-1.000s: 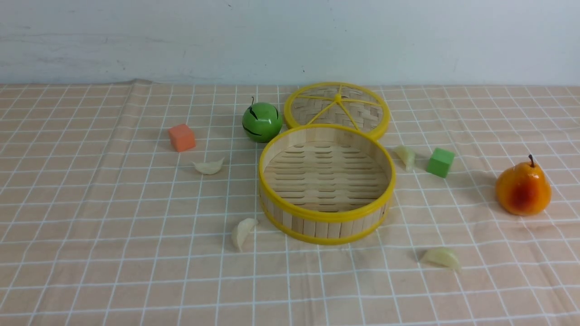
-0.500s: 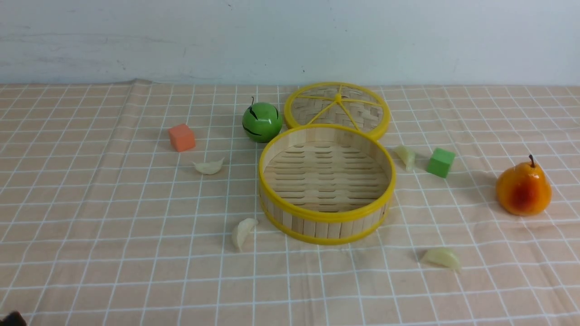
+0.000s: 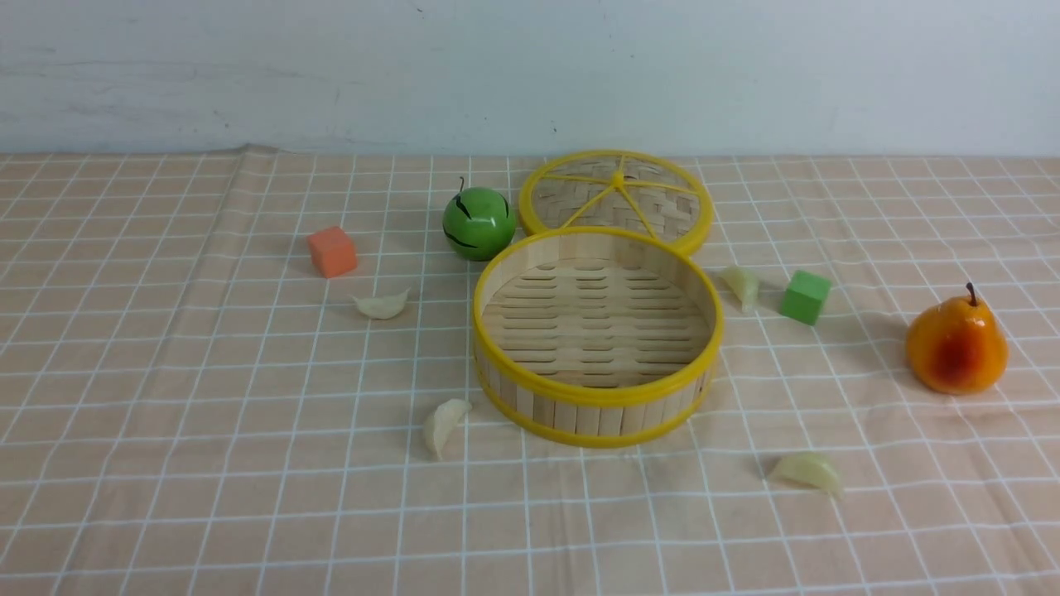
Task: Put the dumplings into the steamer on the table with the brown tablecloth.
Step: 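Reach for and grasp a dumpling on the table with the left gripper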
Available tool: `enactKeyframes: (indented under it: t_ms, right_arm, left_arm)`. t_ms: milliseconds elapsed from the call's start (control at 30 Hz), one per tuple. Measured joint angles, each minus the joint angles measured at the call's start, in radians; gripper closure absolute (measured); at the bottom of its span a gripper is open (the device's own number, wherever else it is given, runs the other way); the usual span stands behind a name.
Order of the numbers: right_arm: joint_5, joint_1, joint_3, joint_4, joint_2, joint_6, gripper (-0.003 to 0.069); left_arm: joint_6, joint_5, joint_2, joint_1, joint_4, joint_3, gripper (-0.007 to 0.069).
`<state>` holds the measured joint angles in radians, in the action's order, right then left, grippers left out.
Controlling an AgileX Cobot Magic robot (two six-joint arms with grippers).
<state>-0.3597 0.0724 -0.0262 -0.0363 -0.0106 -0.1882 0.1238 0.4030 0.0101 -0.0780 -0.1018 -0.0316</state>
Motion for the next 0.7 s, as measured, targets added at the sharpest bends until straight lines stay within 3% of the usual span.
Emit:
enactKeyframes:
  t_ms: [67,167,367,400,600,700]
  right_arm:
    - [-0.059,0.000,0.000,0.002,0.000,-0.031,0.0419]
    - [-0.215,0.000,0.000,0.028,0.000,-0.066,0.0419]
    - [-0.200,0.000,0.023,0.046,0.000,-0.067,0.0433]
    - [-0.195,0.000,0.032,0.046,0.000,-0.067,0.0435]
    - [0.005,0.000,0.217,0.048,0.073,-0.058,0.0617]
    - [0.152,0.000,0.289,0.048,0.194,0.013,0.0676]
  left_arm:
    - [0.033,0.012,0.000,0.000,0.000,0.000,0.0387]
    - [0.193,0.023,0.000,0.000,-0.004,0.000,0.0387]
    - [0.477,0.035,0.000,0.000,-0.003,0.033,0.0396]
    - [0.481,0.032,0.000,0.000,-0.001,0.044,0.0398]
    - [0.482,-0.086,-0.118,0.000,0.066,0.297,0.0544]
    - [0.429,-0.170,-0.279,0.000,0.086,0.424,0.0638]
